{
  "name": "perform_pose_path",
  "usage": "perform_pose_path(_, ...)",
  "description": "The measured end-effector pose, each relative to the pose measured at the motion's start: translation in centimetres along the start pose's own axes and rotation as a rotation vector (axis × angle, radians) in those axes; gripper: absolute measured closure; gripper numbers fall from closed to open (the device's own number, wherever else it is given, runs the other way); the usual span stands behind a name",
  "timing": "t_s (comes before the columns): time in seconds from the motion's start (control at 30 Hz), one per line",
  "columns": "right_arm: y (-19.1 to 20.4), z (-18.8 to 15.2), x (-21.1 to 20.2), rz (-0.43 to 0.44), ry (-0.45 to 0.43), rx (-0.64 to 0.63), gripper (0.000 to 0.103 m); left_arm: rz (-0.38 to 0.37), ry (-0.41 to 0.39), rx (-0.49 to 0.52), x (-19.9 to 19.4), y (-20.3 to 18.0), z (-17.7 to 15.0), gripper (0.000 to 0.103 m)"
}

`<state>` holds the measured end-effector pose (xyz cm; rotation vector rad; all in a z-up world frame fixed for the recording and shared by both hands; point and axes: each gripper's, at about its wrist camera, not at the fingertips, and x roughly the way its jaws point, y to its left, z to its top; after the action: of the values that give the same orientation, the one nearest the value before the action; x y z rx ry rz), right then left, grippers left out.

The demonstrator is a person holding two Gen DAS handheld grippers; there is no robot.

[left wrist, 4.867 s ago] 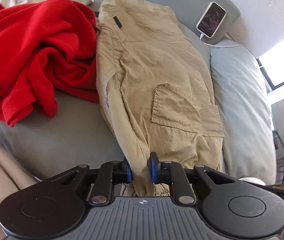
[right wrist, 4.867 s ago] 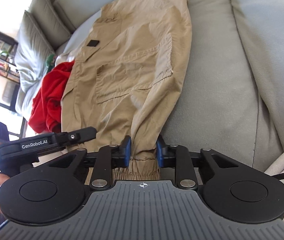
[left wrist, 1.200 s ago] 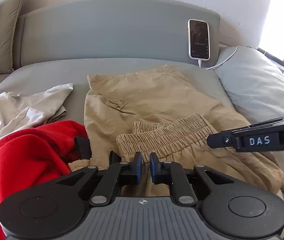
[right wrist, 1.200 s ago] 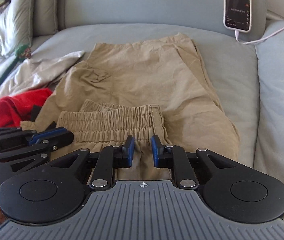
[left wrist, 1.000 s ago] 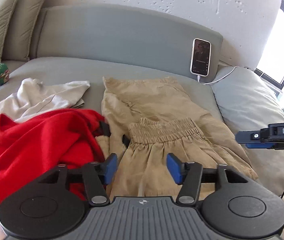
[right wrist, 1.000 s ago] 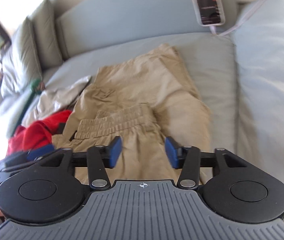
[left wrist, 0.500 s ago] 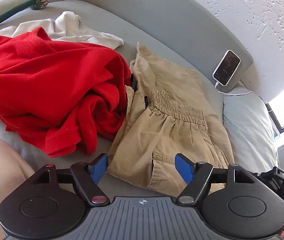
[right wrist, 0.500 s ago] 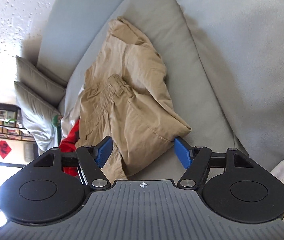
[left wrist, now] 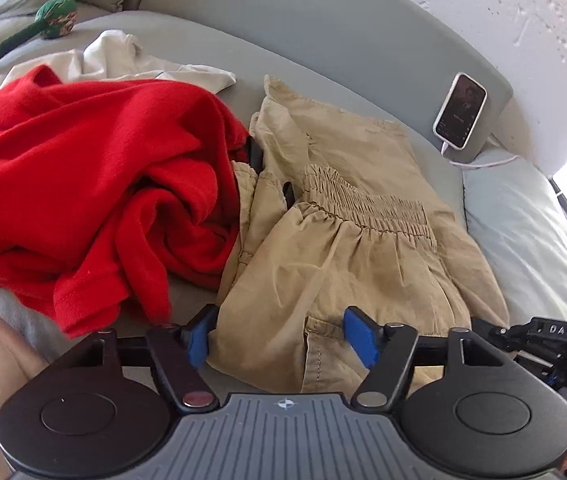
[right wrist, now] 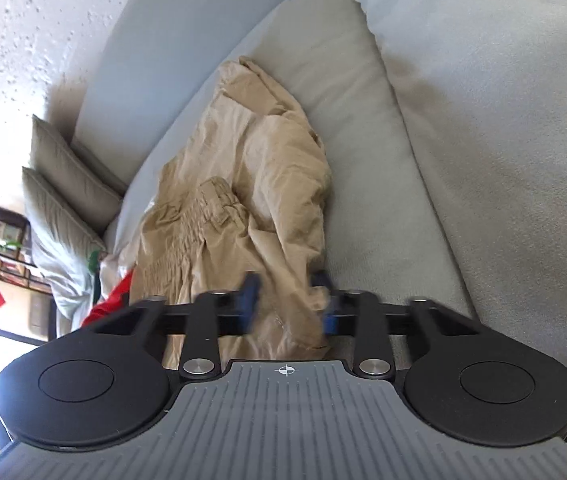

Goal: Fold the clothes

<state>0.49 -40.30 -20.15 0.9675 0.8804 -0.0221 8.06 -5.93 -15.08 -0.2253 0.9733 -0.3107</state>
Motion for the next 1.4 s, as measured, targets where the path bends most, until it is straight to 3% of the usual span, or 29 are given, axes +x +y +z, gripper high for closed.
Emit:
perform_pose_path(0.07,0.4,-0.1,-0.1,-0.004,-0.002,-0.014,0.096,0.018,-0.01,0.077,0.0,-0.6,0.1,0.056)
perform_pose_path(0.17,1.3,-0.9,-1.5,-0.034,-0.027,-0.036,0.097,0.043,-0.023,0.191,-0.1,-1.4,0.2,0.064)
perform_pose_path(0.3,1.5,-2.0,-3.3,-0.052,-0.03,0.009,0.098,0.035,-0.002,0.253,-1.6,-1.8,0.5,0.07)
perform_pose_path(0.4,1.1,-2.8,-4.7,-0.07,-0.008,0.039,0.097,0.06,0.02,0.293,-2.2,-2.1,0.0,0.066)
perform_pose_path(0.43,1.1,-2.9,-4.7,-0.089,0.01,0.034,0.095,0.078,0.023,0.29,-2.3,-2.0,-0.2,0.059)
perform_pose_path(0.5,1.7,-3.0,-5.2,-0.13,0.035,0.011,0.077,0.098,0.019,0.263,-2.8,-1.7,-0.4,0.056)
perform_pose_path(0.57,2.8,-3.2,-6.2,-0.173,0.047,-0.025,0.063,0.093,0.002,0.219,-4.2,-1.3,-0.3,0.043)
perform_pose_path(0.6,3.4,-3.3,-6.7,-0.195,0.052,-0.043,0.058,0.089,-0.007,0.199,-4.9,-1.2,-0.3,0.041)
perform_pose_path(0.7,5.7,-3.7,-9.0,-0.222,0.006,-0.149,0.055,0.068,-0.046,0.167,-6.9,-1.1,-0.1,0.042)
perform_pose_path(0.77,7.1,-3.8,-9.9,-0.223,-0.029,-0.222,0.055,0.017,-0.09,0.186,-7.7,-1.9,0.1,0.052)
perform_pose_path(0.8,7.7,-3.9,-10.1,-0.218,-0.047,-0.258,0.055,-0.018,-0.105,0.213,-7.7,-2.5,0.1,0.057)
perform_pose_path(0.83,7.8,-4.0,-9.3,-0.238,-0.042,-0.289,0.059,-0.046,-0.109,0.243,-7.3,-3.1,0.1,0.077)
perform_pose_path(0.87,7.8,-4.1,-8.5,-0.259,-0.035,-0.32,0.079,-0.066,-0.109,0.27,-6.8,-3.7,0.1,0.089)
perform_pose_path(0.9,7.9,-4.2,-7.7,-0.28,-0.028,-0.351,0.099,-0.053,-0.094,0.287,-5.9,-4.3,0.0,0.09)
perform_pose_path(1.07,8.0,-4.9,-3.6,-0.386,0.009,-0.504,0.098,0.087,-0.013,0.344,-1.1,-4.7,-0.8,0.091)
perform_pose_path(1.2,8.1,-5.4,-0.3,-0.471,0.039,-0.627,0.103,0.127,0.033,0.388,0.8,-4.0,-1.3,0.089)
perform_pose_path(1.27,8.3,-5.1,0.1,-0.481,0.053,-0.64,0.102,0.109,0.032,0.391,-0.1,-4.0,-0.9,0.088)
perform_pose_path(1.33,8.8,-4.2,-1.0,-0.447,0.073,-0.599,0.095,0.074,0.018,0.366,-1.6,-4.1,-0.3,0.088)
perform_pose_path(1.4,9.6,-3.3,-2.7,-0.385,0.058,-0.554,0.095,0.031,-0.013,0.339,-3.2,-4.4,0.4,0.082)
